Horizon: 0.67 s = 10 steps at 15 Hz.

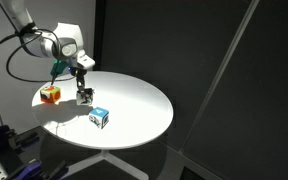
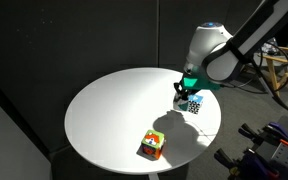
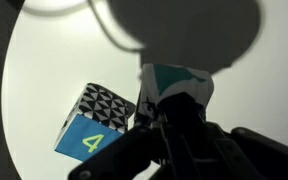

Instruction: Move the box in the middle to the right

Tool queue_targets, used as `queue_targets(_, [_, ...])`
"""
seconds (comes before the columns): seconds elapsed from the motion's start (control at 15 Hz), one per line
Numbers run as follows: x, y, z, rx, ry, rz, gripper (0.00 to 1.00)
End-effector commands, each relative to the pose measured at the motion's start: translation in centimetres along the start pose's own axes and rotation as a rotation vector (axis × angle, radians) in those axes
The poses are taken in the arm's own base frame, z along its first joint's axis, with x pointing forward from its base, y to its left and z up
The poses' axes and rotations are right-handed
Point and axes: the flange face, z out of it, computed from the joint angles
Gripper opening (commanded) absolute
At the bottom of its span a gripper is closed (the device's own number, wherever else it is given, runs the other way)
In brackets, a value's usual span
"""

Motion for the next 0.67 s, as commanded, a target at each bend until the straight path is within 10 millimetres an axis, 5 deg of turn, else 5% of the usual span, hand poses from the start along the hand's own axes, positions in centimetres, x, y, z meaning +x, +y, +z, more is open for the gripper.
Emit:
queue_targets(0.0, [1.2,0.0,-0.9,0.006,0.005,0.180,0.05])
queue_targets(0.6, [3.3,0.7,-1.5,0.033,-0.002,0.639,0.06])
